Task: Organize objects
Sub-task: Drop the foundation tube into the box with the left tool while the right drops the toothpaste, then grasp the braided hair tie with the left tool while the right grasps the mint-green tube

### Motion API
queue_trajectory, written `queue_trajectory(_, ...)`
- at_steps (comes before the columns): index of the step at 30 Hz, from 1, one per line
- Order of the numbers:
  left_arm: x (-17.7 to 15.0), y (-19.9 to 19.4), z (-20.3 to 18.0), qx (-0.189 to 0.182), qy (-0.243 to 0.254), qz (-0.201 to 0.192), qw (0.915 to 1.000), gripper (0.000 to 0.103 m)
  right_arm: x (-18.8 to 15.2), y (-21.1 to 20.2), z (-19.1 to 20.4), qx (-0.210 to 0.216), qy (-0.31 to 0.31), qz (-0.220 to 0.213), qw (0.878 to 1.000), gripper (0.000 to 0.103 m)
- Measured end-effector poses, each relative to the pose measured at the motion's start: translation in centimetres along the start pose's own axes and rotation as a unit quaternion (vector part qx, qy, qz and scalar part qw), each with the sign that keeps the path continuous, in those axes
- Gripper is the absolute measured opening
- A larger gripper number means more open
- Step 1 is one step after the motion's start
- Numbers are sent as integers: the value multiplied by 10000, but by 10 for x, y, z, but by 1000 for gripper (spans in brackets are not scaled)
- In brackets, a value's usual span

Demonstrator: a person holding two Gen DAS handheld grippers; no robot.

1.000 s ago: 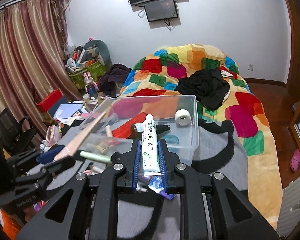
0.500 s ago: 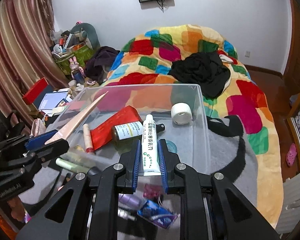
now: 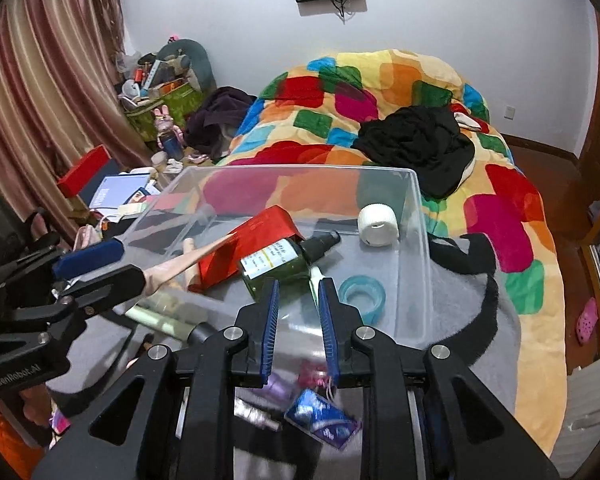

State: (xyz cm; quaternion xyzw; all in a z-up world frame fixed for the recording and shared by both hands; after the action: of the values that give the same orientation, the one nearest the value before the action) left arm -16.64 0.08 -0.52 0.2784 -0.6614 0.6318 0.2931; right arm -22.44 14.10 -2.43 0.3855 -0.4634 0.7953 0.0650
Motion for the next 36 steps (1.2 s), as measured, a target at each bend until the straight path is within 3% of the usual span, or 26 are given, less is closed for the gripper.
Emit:
queue_trajectory(4,-10,-12,-1,37,67,-82,9999,65,-8,-16,-1,116,29,-64,9999,24)
queue_trajectory(11,-43,-19,11,112,-5,64,9999,65,-32,-26,15,247,-272,-14,9993,24)
queue_trajectory(25,-86,15,32,36,-256,808,9964,40,-83,27,80,904,-999,793,9877,24)
queue_trajectory(36,-97,22,27,42,-141,860,9962,38,-96,42,96,887,-1491,1053,9792,25)
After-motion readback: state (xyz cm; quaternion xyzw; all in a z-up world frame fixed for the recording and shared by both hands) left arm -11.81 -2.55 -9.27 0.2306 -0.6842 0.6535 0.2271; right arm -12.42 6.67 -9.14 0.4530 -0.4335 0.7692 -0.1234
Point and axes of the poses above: each gripper's, at about its wrist camera, not at the fingertips, and y roughly the way its jaws point, z to its left, x to its top, the point moved 5 cm from there along y, roughly the way its jaws point, and after that the axes turned 7 degrees about x, right-handed, at the moved point
